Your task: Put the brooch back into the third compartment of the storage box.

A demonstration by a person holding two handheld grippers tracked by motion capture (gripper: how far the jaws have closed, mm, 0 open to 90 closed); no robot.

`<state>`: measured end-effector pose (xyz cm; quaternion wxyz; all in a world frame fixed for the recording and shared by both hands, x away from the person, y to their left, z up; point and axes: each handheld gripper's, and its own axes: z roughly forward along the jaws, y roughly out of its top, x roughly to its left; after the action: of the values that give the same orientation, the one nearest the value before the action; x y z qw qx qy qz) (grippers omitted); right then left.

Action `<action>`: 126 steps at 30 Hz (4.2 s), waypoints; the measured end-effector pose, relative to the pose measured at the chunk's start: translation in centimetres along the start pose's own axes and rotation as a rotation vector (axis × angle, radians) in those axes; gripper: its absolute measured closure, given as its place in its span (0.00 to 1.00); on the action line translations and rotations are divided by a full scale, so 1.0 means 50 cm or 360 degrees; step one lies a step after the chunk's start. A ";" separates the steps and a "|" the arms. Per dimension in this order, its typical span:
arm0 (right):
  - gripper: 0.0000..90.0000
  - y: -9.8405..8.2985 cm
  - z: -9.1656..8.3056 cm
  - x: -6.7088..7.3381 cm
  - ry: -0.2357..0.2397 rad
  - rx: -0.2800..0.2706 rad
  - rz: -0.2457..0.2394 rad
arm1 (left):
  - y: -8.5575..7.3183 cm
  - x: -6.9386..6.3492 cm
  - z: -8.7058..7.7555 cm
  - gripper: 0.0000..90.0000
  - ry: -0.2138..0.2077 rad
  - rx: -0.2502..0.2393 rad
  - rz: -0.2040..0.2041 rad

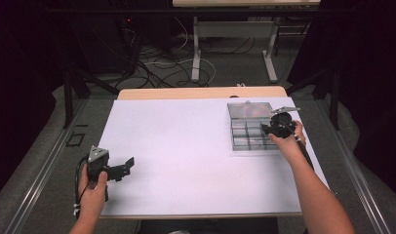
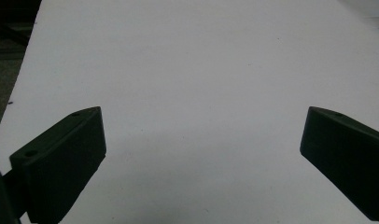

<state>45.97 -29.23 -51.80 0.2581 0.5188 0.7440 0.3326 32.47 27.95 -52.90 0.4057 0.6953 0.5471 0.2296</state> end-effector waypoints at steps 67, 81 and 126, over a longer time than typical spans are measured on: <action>0.14 -0.052 -0.168 0.168 0.0407 -0.0132 -0.0075 | -0.001 -0.008 0.005 0.01 -0.0023 0.0017 0.0002; 0.07 -0.118 -0.188 0.189 0.0412 -0.0111 -0.0077 | -0.001 -0.008 0.003 0.01 -0.0022 0.0021 0.0007; 0.08 -0.218 -0.162 0.141 0.0277 -0.0147 0.0040 | -0.001 -0.009 0.004 0.01 -0.0028 0.0020 0.0017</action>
<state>31.19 -27.03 -55.14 0.2118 0.4848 0.7410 0.4135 32.46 27.46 -53.01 0.4047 0.7027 0.5413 0.2222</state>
